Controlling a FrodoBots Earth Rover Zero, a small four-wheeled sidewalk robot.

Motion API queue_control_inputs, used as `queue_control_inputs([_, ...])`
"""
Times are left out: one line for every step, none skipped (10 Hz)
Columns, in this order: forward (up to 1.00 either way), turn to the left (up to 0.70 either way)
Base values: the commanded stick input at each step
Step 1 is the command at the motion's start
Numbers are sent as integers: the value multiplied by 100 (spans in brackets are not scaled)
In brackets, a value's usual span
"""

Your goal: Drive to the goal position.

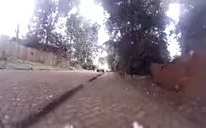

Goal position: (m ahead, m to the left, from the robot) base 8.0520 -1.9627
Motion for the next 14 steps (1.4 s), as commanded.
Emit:
queue_control_inputs([50,0])
queue_control_inputs([50,0])
queue_control_inputs([50,0])
queue_control_inputs([50,0])
queue_control_inputs([50,0])
queue_control_inputs([50,0])
queue_control_inputs([50,0])
queue_control_inputs([50,0])
queue_control_inputs([50,0])
queue_control_inputs([50,0])
queue_control_inputs([50,0])
queue_control_inputs([50,0])
queue_control_inputs([50,0])
queue_control_inputs([50,0])
